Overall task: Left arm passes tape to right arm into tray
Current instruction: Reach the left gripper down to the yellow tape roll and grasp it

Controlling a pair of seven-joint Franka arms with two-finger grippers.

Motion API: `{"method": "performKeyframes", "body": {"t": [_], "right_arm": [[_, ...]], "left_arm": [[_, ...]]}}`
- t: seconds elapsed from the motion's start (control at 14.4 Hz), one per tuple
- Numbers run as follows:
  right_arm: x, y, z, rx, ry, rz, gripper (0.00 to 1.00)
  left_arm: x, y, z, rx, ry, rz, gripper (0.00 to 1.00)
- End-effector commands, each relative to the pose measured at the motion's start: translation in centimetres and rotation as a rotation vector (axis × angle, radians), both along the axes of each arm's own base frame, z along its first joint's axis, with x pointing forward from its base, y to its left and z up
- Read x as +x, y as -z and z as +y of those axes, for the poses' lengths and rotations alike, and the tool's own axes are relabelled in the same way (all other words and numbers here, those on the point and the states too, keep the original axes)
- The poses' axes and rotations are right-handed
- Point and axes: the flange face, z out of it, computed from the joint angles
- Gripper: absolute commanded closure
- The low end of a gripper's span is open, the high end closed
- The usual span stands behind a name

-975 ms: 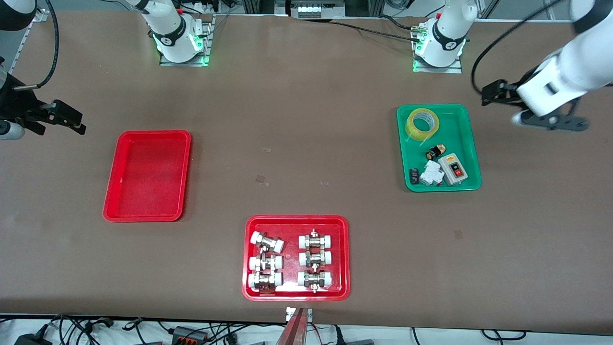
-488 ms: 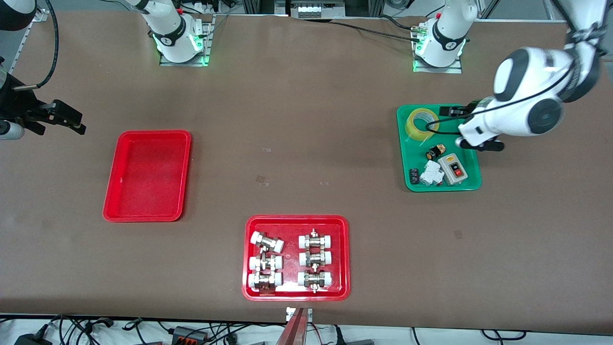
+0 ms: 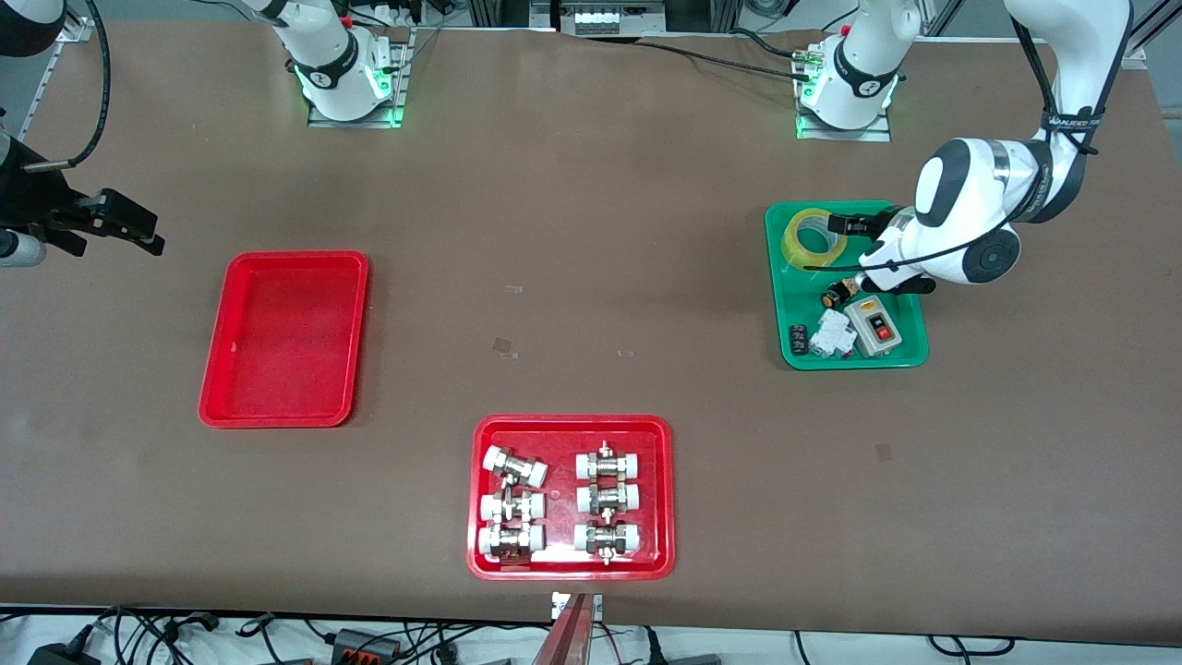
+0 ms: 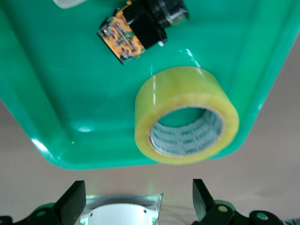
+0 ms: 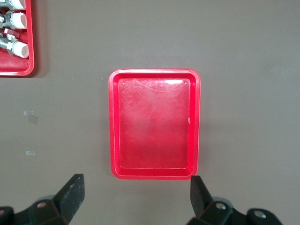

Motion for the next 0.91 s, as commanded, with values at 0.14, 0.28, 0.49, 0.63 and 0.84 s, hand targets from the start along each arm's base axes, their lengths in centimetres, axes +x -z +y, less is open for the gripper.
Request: {"method": "performKeyframes", "body": {"t": [0.14, 0.28, 0.49, 0.63, 0.84], "right_arm": [[-0.4, -0.6, 0.0, 0.001, -0.01, 0.004, 0.0], [-0.4, -0.5, 0.0, 0.001, -0.012, 0.006, 0.0], [-0.1, 0.2, -0.1, 0.003, -0.01, 0.022, 0.0], [-0.1, 0.5, -0.2, 0.004, -0.007, 0.03, 0.0], [0.5, 1.7, 0.4, 0.01, -0.014, 0.05, 0.0]], "left_arm": [[-1.3, 3.6, -0.2, -0.031, -0.044, 0.007, 0.0], [-1.5, 4.0, -0.2, -0.029, -0.046, -0.004, 0.03], [-1.5, 4.5, -0.3, -0.03, -0.045, -0.003, 0.3], [-1.5, 4.5, -0.3, -0.031, -0.046, -0.003, 0.54], [-1.5, 4.5, -0.3, -0.036, -0.057, -0.002, 0.75]]}}
